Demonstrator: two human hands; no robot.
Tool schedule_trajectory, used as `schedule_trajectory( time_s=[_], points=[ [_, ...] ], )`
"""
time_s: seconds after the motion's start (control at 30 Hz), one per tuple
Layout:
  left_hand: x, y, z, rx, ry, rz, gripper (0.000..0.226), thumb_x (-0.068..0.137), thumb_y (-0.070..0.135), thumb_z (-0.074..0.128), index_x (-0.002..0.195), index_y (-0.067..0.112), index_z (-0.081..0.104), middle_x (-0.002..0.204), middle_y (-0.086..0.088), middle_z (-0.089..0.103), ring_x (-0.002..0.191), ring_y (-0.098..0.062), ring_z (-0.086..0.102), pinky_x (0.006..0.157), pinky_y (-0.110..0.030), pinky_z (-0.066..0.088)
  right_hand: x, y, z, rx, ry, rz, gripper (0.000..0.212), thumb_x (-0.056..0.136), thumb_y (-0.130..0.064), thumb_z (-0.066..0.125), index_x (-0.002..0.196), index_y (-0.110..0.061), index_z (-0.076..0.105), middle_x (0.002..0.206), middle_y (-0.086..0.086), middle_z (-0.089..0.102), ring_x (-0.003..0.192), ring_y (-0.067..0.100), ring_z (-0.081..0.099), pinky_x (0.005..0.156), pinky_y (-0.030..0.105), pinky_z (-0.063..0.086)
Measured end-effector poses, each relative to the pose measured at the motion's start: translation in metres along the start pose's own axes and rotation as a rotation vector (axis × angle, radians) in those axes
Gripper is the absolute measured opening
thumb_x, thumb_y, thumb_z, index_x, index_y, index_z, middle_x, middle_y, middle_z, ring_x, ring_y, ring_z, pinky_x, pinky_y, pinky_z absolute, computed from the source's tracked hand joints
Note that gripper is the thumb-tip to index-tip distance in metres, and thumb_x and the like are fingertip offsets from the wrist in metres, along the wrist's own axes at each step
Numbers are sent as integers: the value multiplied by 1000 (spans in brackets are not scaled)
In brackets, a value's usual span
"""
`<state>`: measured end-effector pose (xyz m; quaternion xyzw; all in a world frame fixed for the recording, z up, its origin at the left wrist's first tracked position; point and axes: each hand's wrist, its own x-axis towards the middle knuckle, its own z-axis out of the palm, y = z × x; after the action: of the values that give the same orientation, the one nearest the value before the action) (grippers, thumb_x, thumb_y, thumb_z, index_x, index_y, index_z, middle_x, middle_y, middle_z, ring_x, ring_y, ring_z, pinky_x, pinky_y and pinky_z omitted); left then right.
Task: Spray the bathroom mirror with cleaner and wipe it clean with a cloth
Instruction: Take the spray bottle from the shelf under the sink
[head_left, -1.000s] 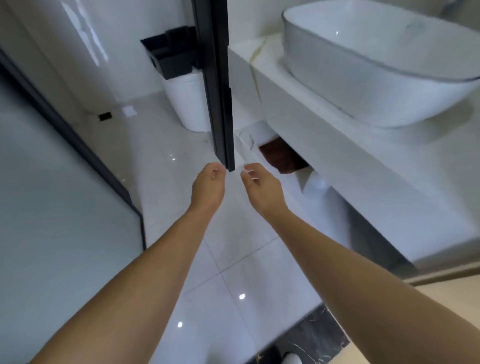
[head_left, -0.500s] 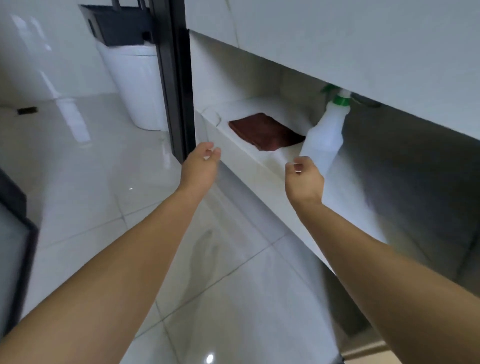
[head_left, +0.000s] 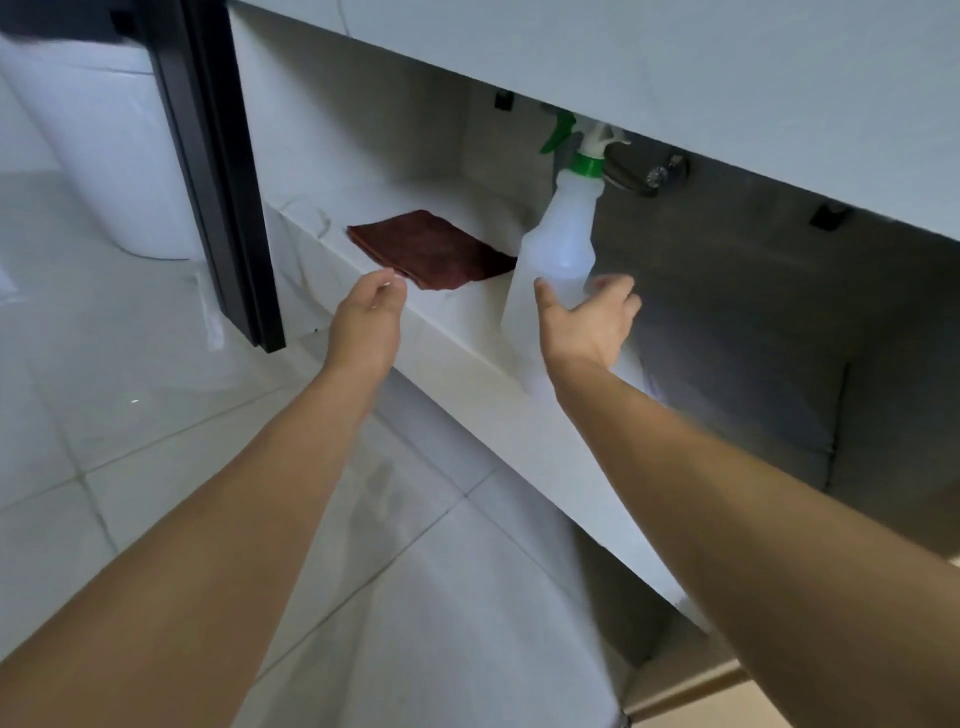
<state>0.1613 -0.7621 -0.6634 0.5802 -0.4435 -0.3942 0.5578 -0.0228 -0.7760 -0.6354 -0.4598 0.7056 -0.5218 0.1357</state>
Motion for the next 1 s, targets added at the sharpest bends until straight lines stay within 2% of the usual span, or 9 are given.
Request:
schedule_trajectory(
  time_s=[0.1,0.2,0.3,0.43,0.57,0.63,0.83,0.93,1.0],
  points=[
    [-2,9,12,-10,-35,28,40,103,37,45,142,27,51,141,3,54,129,-11,49,100,-24,34,19,-9,2,53,-123,16,93,71,-48,83,144,-19,33,140,7,41,125,30,49,103,45,46],
    [-9,14,17,-10,-50,43,41,104,36,46,143,27,51,144,6,52,125,-5,48,99,-22,32,31,-13,5,129,-228,29,102,69,-44,85,149,-26,25,140,4,47,125,28,51,104,43,46],
    [-15,15,16,7,-55,69,42,104,36,45,144,26,50,146,7,50,117,1,42,99,-21,30,40,-13,7,144,-236,47,97,69,-40,87,146,-27,29,132,3,53,121,28,55,103,45,48],
    [-20,19,9,22,-65,89,43,104,37,45,145,27,49,148,7,48,118,0,40,100,-22,30,45,-18,6,101,-250,-1,84,69,-41,85,137,-26,39,115,-1,55,113,26,58,95,41,52],
    [-24,23,0,21,-68,75,43,104,39,44,145,30,48,148,8,47,116,-1,40,99,-24,31,35,-18,5,153,-270,-36,73,69,-41,83,130,-28,46,114,-2,58,107,22,59,84,33,51],
    [-27,25,-3,9,-70,69,43,104,40,44,146,31,47,149,9,46,116,-1,40,98,-24,31,26,-22,5,234,-300,9,73,70,-42,82,132,-30,46,117,-3,58,106,20,59,85,33,50],
    [-35,34,-17,34,-98,64,45,104,42,43,147,31,45,149,8,45,119,-3,41,99,-25,30,-7,-27,19,429,-450,87,70,67,-40,83,127,-31,48,112,-3,63,101,20,66,88,41,58],
    [-36,36,-31,90,-110,44,46,103,42,44,146,28,47,141,6,52,126,-11,50,99,-26,34,-28,-27,29,481,-558,93,66,65,-37,84,122,-30,52,111,1,66,99,22,69,88,46,59],
    [-37,33,-42,117,-137,11,47,100,44,49,143,26,50,135,6,55,120,-13,53,97,-27,38,-42,-29,36,479,-632,70,65,64,-37,84,120,-29,53,112,3,66,100,22,69,89,48,59]
  ],
)
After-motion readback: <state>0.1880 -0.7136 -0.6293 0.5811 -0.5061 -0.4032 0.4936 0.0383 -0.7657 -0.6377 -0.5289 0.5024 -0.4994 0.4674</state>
